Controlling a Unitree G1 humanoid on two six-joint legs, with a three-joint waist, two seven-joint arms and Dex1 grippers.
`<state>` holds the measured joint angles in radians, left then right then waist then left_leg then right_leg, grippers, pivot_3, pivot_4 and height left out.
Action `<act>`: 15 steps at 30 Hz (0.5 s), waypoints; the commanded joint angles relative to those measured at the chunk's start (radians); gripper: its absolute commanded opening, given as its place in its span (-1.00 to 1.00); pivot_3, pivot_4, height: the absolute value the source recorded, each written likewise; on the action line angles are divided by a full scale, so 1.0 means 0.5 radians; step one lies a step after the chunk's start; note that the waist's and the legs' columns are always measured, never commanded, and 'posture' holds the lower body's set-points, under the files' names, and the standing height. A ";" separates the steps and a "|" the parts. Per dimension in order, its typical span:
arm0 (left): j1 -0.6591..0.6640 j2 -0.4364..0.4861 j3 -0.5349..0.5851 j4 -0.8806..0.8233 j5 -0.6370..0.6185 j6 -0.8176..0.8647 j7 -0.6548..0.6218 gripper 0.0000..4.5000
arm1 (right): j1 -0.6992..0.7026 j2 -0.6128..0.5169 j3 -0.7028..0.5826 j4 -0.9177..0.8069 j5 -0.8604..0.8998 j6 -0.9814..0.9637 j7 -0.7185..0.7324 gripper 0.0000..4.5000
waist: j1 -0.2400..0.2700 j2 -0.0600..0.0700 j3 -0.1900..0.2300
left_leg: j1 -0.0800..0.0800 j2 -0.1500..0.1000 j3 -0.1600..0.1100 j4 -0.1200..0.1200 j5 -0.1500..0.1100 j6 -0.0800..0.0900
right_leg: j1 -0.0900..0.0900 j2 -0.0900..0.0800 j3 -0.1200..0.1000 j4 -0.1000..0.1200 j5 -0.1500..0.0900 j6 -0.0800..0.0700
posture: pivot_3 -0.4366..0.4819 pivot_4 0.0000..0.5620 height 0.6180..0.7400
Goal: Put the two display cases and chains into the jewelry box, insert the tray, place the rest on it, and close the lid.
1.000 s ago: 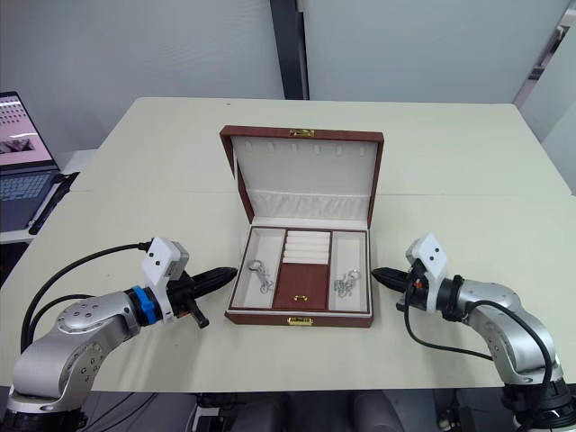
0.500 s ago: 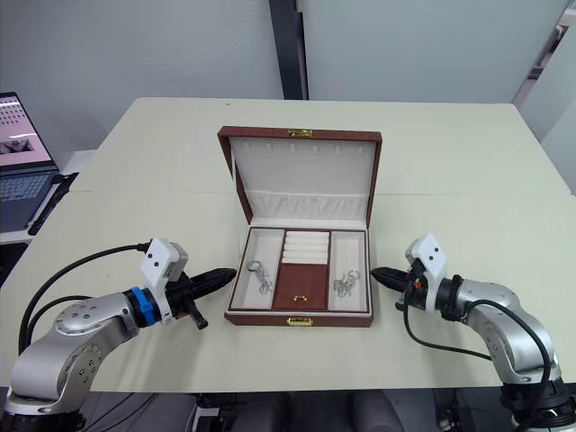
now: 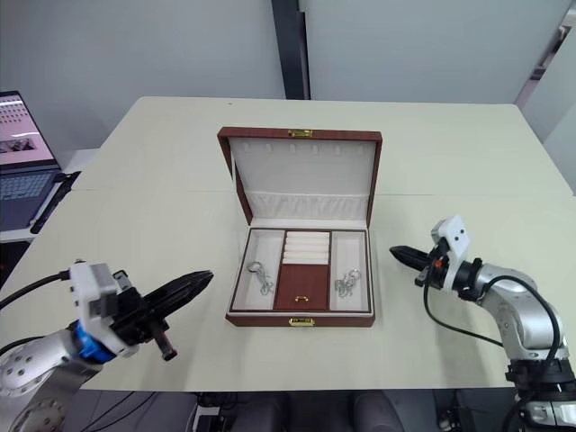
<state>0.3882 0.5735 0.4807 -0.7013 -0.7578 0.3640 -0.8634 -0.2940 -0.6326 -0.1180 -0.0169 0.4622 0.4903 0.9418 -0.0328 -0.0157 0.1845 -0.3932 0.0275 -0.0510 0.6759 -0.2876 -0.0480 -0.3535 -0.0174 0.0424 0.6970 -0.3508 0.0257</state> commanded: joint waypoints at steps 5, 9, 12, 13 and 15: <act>0.569 0.023 0.688 -0.434 -0.617 -0.042 -0.022 -0.99 | -0.556 0.015 -0.016 0.627 -0.122 -0.380 0.106 -1.00 | -0.009 0.001 0.002 | 0.002 0.000 0.001 -0.001 0.000 0.000 | 0.000 0.000 0.001 -0.001 0.000 0.000 | -0.05 -0.47 1.00; 0.777 -0.007 0.847 -0.493 -0.720 -0.097 -0.028 -0.99 | -0.809 0.071 -0.022 0.916 -0.149 -0.503 0.130 -1.00 | -0.009 0.001 0.004 | 0.002 -0.001 0.002 -0.001 0.000 0.000 | 0.001 0.000 0.002 -0.001 0.000 0.000 | -0.05 -0.47 1.00; 0.877 -0.059 0.885 -0.544 -0.733 -0.156 -0.013 -0.99 | -0.996 0.128 -0.011 1.131 -0.189 -0.612 0.149 -1.00 | -0.003 0.001 0.004 | 0.001 -0.002 0.002 -0.001 0.000 0.000 | 0.001 0.000 0.001 -0.002 0.000 0.000 | -0.05 -0.47 1.00; 0.914 -0.082 0.885 -0.582 -0.734 -0.174 -0.001 -0.99 | -1.068 0.159 -0.005 1.201 -0.198 -0.648 0.157 -1.00 | -0.006 0.001 0.004 | 0.000 -0.002 0.002 -0.001 0.000 0.000 | 0.000 0.000 0.001 -0.002 0.000 0.000 | -0.05 -0.47 1.00; 0.975 -0.101 0.868 -0.651 -0.741 -0.191 0.040 -0.99 | -1.182 0.216 0.007 1.314 -0.219 -0.714 0.170 -1.00 | -0.011 0.001 0.004 | 0.001 -0.001 0.004 0.000 0.000 0.000 | 0.000 0.000 0.003 -0.002 0.000 0.000 | -0.05 -0.47 1.00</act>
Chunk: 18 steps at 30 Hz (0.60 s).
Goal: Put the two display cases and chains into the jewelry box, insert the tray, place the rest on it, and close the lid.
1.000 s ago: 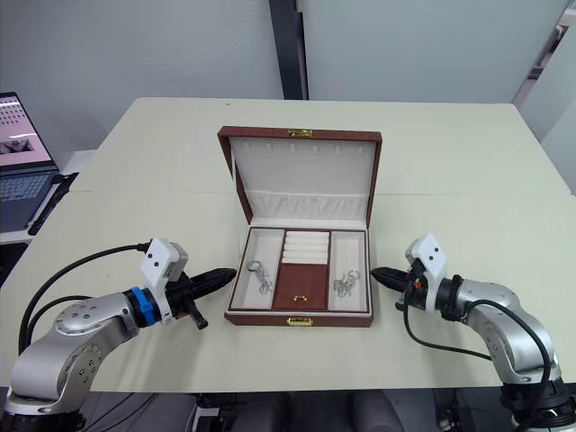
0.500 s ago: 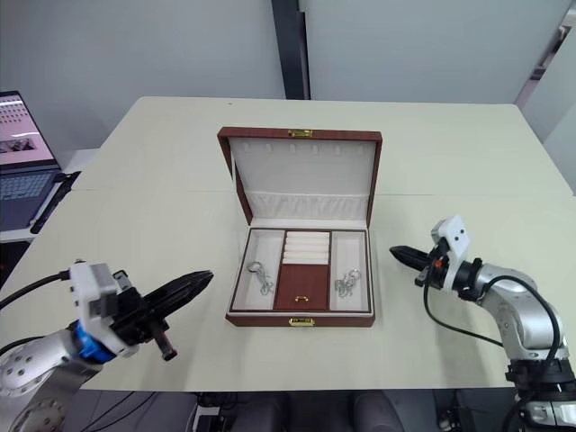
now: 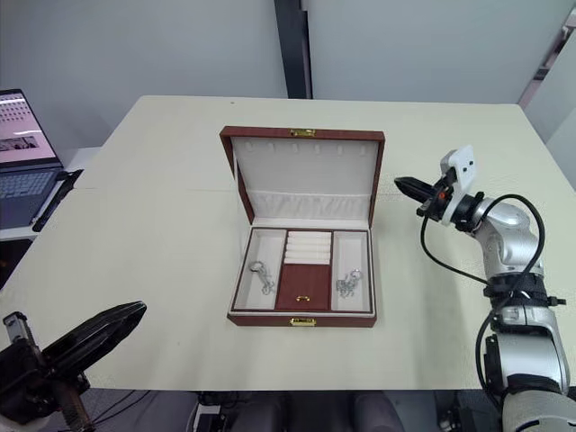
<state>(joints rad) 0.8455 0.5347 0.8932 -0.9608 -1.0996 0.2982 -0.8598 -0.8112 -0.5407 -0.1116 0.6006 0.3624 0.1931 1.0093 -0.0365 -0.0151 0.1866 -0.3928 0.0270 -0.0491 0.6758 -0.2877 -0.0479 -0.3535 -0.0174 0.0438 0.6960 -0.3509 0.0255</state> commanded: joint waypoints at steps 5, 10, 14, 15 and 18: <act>0.079 0.006 -0.026 -0.172 -0.015 -0.092 0.105 -0.99 | -0.386 0.183 0.018 0.278 -0.052 -0.224 0.096 -1.00 | -0.024 0.002 0.001 | 0.001 0.003 -0.001 -0.001 0.000 0.000 | 0.000 0.003 0.000 0.001 0.000 0.000 | -0.05 -0.47 1.00; 0.059 0.100 -0.109 -0.173 -0.020 -0.105 0.189 -0.99 | -0.444 0.270 0.038 0.189 0.014 -0.127 0.260 -1.00 | -0.023 0.002 0.001 | 0.000 0.002 -0.002 -0.001 0.000 0.000 | 0.000 0.002 -0.001 0.001 0.000 0.000 | -0.05 -0.47 1.00; 0.070 0.141 -0.147 -0.173 -0.008 -0.131 0.231 -0.99 | -0.309 0.209 0.055 -0.193 0.179 0.225 0.466 -1.00 | -0.023 0.005 0.003 | 0.000 0.003 -0.002 -0.002 0.000 0.000 | -0.002 0.002 -0.001 0.001 0.000 0.000 | -0.05 -0.47 1.00; 0.077 0.151 -0.155 -0.173 -0.013 -0.135 0.239 -0.99 | -0.272 0.189 0.056 -0.277 0.206 0.287 0.486 -1.00 | -0.022 0.005 0.003 | 0.000 0.003 -0.003 -0.002 0.000 0.000 | -0.002 0.002 -0.002 0.001 0.000 0.000 | -0.05 -0.47 1.00; 0.089 0.182 -0.166 -0.173 -0.036 -0.138 0.278 -0.99 | -0.146 0.110 0.087 -0.524 0.264 0.465 0.544 -1.00 | -0.017 0.005 0.003 | -0.001 0.002 -0.003 -0.002 0.000 0.000 | -0.001 0.001 -0.002 0.001 0.000 0.000 | -0.05 -0.47 1.00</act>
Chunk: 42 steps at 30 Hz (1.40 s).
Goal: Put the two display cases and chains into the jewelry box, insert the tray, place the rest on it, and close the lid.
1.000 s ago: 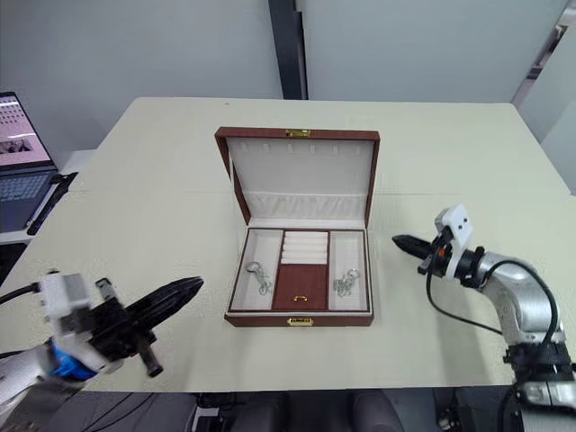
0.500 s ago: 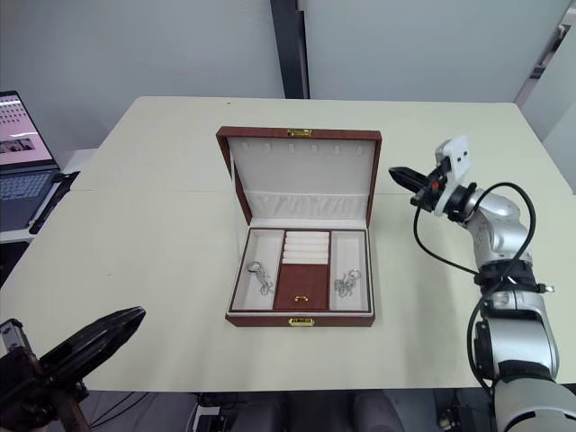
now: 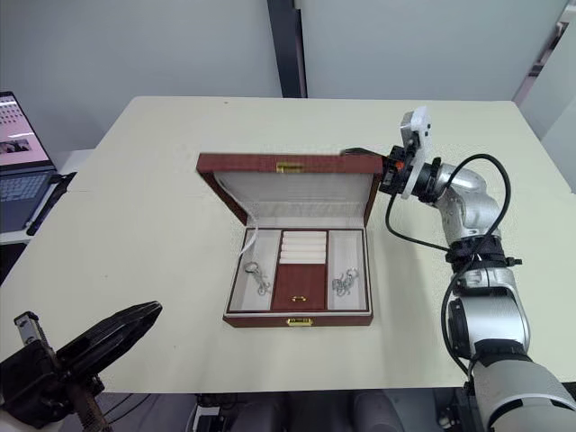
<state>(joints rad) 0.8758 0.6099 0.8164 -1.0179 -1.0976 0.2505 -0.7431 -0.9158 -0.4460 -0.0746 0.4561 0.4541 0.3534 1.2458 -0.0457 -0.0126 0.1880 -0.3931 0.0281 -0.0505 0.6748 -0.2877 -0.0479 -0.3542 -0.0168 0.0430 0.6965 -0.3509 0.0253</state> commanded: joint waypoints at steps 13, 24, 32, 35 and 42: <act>-0.032 0.245 0.055 0.067 -0.094 0.202 0.343 -0.91 | 0.292 -0.267 0.034 -0.458 0.013 0.156 -0.020 -0.92 | -0.005 0.001 0.000 | 0.001 0.000 0.000 0.000 0.000 0.000 | 0.000 0.002 0.001 0.000 0.000 0.000 | -0.05 -0.47 1.00; -0.906 0.578 -0.336 0.692 -0.037 0.556 0.634 0.46 | 0.786 -0.580 -0.097 -0.435 -0.059 -0.023 -0.042 0.24 | 0.031 0.001 0.001 | 0.000 -0.003 0.000 0.000 0.000 0.000 | 0.001 -0.001 -0.001 -0.001 0.000 0.000 | -0.05 -0.47 1.00; -1.260 0.580 -0.582 1.238 0.331 0.569 0.316 1.00 | 1.104 -0.711 -0.243 -0.449 -0.095 -0.147 -0.109 0.99 | 0.017 0.002 0.002 | 0.001 0.001 0.002 0.000 0.000 0.000 | -0.001 0.003 0.001 0.001 0.000 0.000 | -0.05 -0.47 1.00; -1.324 0.592 -0.630 1.413 0.466 0.522 0.143 1.00 | 1.201 -0.723 -0.296 -0.446 -0.111 -0.196 -0.181 0.99 | 0.024 0.002 0.002 | 0.000 -0.001 0.002 0.000 0.000 0.000 | -0.001 0.002 0.000 0.001 0.000 0.000 | -0.05 -0.47 1.00; -1.523 0.547 -0.691 1.682 0.737 0.410 0.034 1.00 | 1.318 -0.715 -0.378 -0.475 -0.130 -0.238 -0.315 0.99 | 0.026 0.002 0.002 | 0.000 -0.001 0.002 0.000 0.000 0.000 | 0.000 0.000 0.000 0.001 0.000 0.000 | -0.05 -0.47 1.00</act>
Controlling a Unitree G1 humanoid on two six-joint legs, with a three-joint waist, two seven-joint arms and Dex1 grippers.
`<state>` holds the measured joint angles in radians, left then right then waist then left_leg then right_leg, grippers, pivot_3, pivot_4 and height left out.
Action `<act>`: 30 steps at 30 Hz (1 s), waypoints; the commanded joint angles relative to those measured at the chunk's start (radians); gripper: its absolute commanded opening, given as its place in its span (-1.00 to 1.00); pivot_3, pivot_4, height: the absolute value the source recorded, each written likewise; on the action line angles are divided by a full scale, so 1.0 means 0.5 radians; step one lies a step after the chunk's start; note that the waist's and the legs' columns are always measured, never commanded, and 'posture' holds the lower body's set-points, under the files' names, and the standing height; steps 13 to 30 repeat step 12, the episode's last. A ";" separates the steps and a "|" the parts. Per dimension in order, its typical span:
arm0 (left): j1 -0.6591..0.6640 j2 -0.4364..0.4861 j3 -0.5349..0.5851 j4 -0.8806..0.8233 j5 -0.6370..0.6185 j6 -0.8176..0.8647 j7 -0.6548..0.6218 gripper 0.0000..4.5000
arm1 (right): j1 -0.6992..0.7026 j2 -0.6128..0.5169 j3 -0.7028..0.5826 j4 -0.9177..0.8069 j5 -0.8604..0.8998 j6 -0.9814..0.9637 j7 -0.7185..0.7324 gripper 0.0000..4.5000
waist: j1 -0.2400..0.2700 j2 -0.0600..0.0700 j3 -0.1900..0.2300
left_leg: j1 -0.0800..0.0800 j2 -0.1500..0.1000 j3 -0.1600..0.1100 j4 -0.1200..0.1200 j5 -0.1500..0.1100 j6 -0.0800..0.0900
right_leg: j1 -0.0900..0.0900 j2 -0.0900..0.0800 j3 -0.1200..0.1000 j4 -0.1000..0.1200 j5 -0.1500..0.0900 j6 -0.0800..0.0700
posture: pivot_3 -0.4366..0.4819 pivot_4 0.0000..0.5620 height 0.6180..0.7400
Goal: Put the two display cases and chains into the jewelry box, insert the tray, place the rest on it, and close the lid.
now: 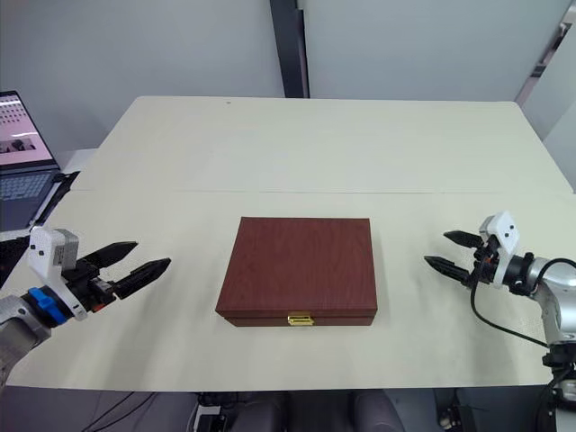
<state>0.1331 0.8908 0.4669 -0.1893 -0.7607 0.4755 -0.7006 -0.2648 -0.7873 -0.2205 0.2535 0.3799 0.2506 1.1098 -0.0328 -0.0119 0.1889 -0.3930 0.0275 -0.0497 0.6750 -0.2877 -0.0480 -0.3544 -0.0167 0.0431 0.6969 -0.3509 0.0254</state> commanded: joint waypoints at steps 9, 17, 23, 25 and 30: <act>-0.118 -0.044 0.028 0.151 0.193 -0.065 -0.181 1.00 | 0.054 -0.045 -0.103 -0.163 0.044 0.024 -0.079 0.99 | 0.000 0.000 0.000 | 0.000 0.000 -0.001 0.000 0.000 0.000 | 0.000 -0.001 0.000 0.001 0.000 0.000 | -0.05 -0.47 1.00; -0.116 -0.043 0.033 0.163 0.231 -0.049 -0.187 1.00 | 0.052 -0.050 -0.103 -0.163 0.042 0.031 -0.078 0.99 | 0.000 0.000 0.000 | -0.001 0.000 -0.001 0.000 0.000 0.000 | 0.000 -0.001 -0.001 0.000 0.000 0.000 | -0.05 -0.47 1.00; -0.116 -0.043 0.033 0.163 0.231 -0.049 -0.187 1.00 | 0.052 -0.050 -0.103 -0.163 0.042 0.031 -0.078 0.99 | 0.000 0.000 0.000 | -0.001 0.000 -0.001 0.000 0.000 0.000 | 0.000 -0.001 -0.001 0.000 0.000 0.000 | -0.05 -0.47 1.00; -0.116 -0.043 0.033 0.163 0.231 -0.049 -0.187 1.00 | 0.052 -0.050 -0.103 -0.163 0.042 0.031 -0.078 0.99 | 0.000 0.000 0.000 | -0.001 0.000 -0.001 0.000 0.000 0.000 | 0.000 -0.001 -0.001 0.000 0.000 0.000 | -0.05 -0.47 1.00; -0.116 -0.043 0.033 0.163 0.231 -0.049 -0.187 1.00 | 0.052 -0.050 -0.103 -0.163 0.042 0.031 -0.078 0.99 | 0.000 0.000 0.000 | -0.001 0.000 -0.001 0.000 0.000 0.000 | 0.000 -0.001 -0.001 0.000 0.000 0.000 | -0.05 -0.47 1.00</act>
